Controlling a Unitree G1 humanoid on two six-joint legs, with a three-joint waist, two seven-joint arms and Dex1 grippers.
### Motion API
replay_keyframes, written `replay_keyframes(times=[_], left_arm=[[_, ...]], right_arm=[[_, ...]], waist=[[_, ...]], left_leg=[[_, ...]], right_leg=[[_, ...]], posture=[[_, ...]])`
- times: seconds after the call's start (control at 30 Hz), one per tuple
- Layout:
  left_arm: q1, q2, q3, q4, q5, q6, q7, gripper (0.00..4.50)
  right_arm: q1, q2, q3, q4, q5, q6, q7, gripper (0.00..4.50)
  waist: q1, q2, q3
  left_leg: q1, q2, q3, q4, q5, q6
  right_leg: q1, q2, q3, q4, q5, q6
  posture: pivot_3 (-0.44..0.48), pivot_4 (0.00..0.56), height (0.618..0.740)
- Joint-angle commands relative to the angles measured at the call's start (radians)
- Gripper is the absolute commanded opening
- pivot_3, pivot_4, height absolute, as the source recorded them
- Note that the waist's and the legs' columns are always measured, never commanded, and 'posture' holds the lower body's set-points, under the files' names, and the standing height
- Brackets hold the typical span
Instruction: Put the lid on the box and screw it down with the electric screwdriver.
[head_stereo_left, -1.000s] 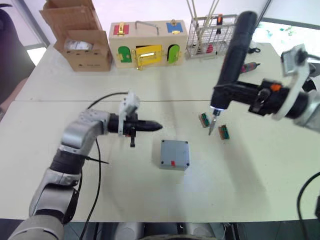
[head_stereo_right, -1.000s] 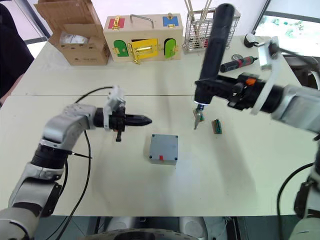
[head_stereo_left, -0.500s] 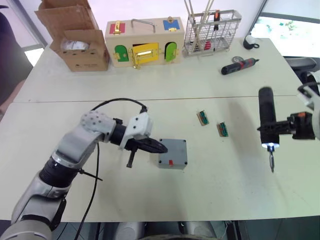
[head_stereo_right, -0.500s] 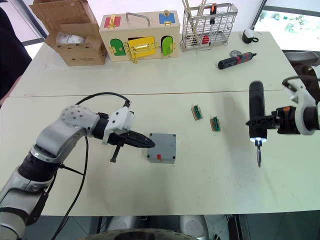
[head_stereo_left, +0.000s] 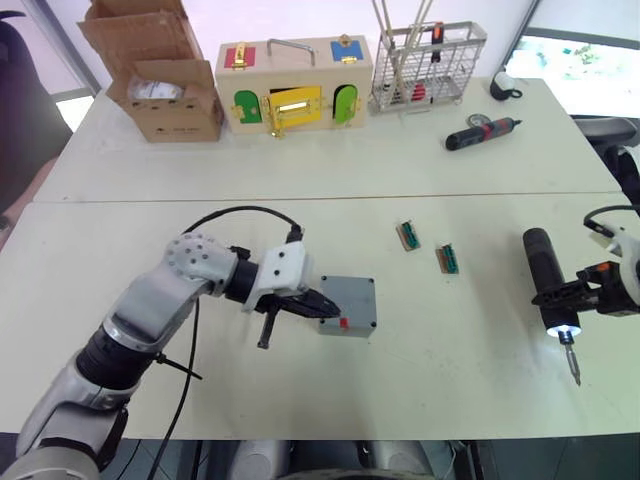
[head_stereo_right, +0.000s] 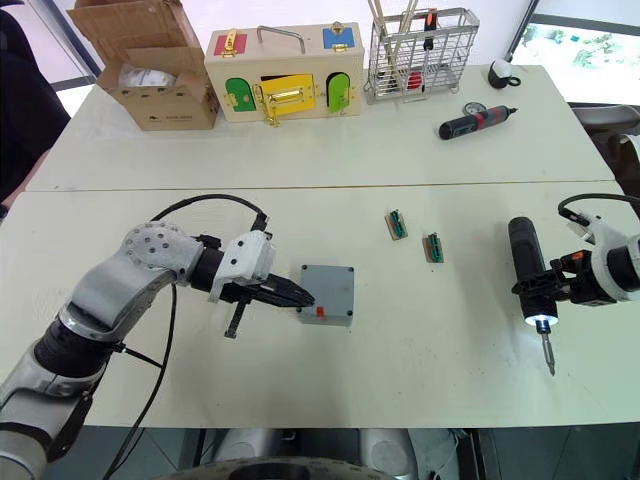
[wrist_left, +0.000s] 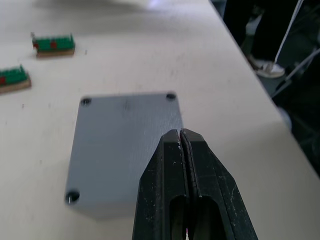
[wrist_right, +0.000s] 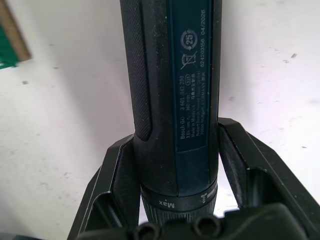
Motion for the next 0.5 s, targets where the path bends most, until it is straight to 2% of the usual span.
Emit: replay_keyframes(times=[0.03,0.2,0.33,0.4,0.5], left_arm=[[-0.026,0.003,0.035,-0.033,-0.034,-0.001,-0.007,0.0],[-0.038,-0.002,0.031,-0.018,-0.048,-0.003,-0.005,0.0],[-0.034,0.0,0.033,-0.024,-0.057,0.006,0.0,0.0],[-0.032,0.003,0.036,-0.025,-0.059,0.009,0.001,0.0],[-0.026,0.013,0.038,-0.02,-0.063,0.014,-0.001,0.0]], right_arm=[[-0.038,0.012,-0.007,0.037,-0.07,-0.031,0.038,1.95],[-0.071,0.074,-0.013,0.063,-0.135,-0.037,0.042,1.95],[-0.052,0.082,-0.002,0.041,-0.17,-0.057,0.068,1.95],[-0.042,0.079,0.002,0.029,-0.182,-0.074,0.093,2.95],[-0.028,0.087,-0.003,0.018,-0.205,-0.097,0.105,3.64]], waist=[[-0.001,0.0,0.0],[-0.004,0.0,0.0],[-0.002,0.0,0.0],[-0.003,0.0,0.0],[-0.003,-0.001,-0.001]], left_leg=[[0.0,0.0,0.0,0.0,0.0,0.0],[0.003,0.0,0.002,0.0,0.0,0.001],[0.004,0.0,0.002,0.0,0.0,0.001],[0.004,0.0,0.002,0.001,0.0,0.001],[0.004,0.0,0.002,0.001,0.0,0.001]], right_leg=[[0.0,0.0,0.0,0.001,0.0,0.0],[0.0,0.0,0.001,0.005,0.0,0.0],[0.001,0.001,0.001,0.005,0.0,0.0],[0.001,0.0,0.001,0.005,0.0,0.0],[0.001,0.001,0.001,0.006,0.0,0.0]], posture=[[0.0,0.15,0.74],[0.0,0.15,0.74],[0.0,0.15,0.74],[0.0,0.15,0.74],[0.0,0.15,0.74]])
